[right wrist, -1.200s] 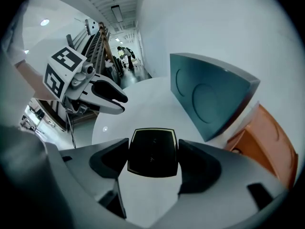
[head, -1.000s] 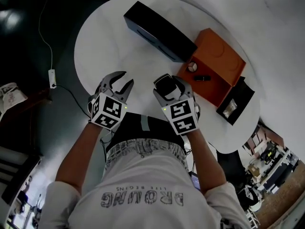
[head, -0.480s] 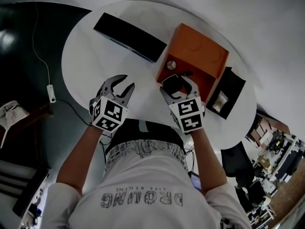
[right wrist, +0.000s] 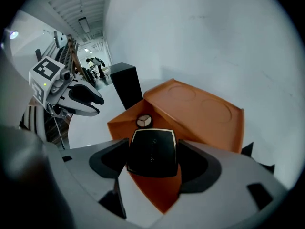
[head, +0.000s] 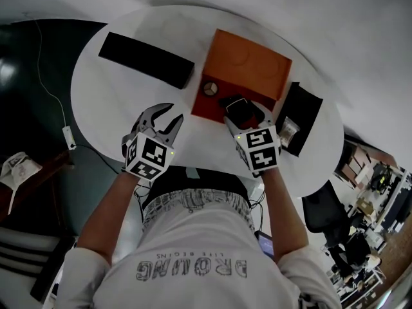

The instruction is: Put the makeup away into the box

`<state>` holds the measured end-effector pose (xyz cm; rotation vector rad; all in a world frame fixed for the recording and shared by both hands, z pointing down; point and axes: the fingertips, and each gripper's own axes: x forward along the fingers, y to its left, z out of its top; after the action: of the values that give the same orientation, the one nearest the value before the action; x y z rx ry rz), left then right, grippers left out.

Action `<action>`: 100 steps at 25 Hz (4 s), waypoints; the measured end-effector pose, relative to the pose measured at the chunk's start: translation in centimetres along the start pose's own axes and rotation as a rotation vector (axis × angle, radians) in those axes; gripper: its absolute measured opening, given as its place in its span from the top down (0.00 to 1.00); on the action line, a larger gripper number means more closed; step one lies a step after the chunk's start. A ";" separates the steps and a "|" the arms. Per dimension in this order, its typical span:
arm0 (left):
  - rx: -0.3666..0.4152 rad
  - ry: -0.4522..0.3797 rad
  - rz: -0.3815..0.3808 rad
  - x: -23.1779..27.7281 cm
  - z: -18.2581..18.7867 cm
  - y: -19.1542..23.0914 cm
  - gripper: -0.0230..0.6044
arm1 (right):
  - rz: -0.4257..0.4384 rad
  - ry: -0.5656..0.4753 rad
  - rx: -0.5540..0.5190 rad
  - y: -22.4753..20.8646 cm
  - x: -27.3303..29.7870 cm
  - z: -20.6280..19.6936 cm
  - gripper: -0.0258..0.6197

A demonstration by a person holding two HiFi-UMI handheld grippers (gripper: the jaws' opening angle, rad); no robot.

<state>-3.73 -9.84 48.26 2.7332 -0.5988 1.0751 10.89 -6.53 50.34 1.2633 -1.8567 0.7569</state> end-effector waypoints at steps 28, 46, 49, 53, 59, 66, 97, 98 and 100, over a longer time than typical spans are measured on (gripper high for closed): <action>0.006 -0.063 -0.106 2.5 2.4 1.5 0.74 | -0.121 0.324 -0.137 -3.9 2.2 -4.5 0.43; -0.028 -0.066 -0.143 2.5 2.3 1.9 0.74 | -0.091 0.527 -0.303 -3.9 3.4 -5.9 0.43; -0.025 -0.064 -0.148 2.6 2.3 1.8 0.74 | -0.082 0.546 -0.317 -3.9 3.6 -6.0 0.43; -0.023 -0.059 -0.153 2.7 2.3 1.7 0.74 | -0.043 0.574 -0.323 -3.5 3.7 -5.7 0.43; -0.021 -0.051 -0.151 2.7 2.3 1.5 0.74 | -0.022 0.573 -0.325 -3.4 3.7 -5.8 0.43; -0.008 -0.048 -0.152 2.7 2.6 1.2 0.74 | -0.024 0.534 -0.334 -3.5 3.7 -5.7 0.43; 0.176 -0.115 -0.112 0.5 7.5 -2.8 0.74 | -0.197 0.042 -0.183 -3.9 -3.2 -1.5 0.55; 0.177 -0.117 -0.108 0.3 7.6 -3.0 0.74 | -0.199 0.024 -0.167 -3.8 -3.6 -1.4 0.55; 0.186 -0.119 -0.105 0.0 7.8 -3.3 0.74 | -0.207 -0.008 -0.141 -3.8 -4.3 -1.2 0.56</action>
<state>2.47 -8.94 42.54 2.9671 -0.3825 0.9963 15.75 -4.71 47.63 1.3428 -1.7205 0.5027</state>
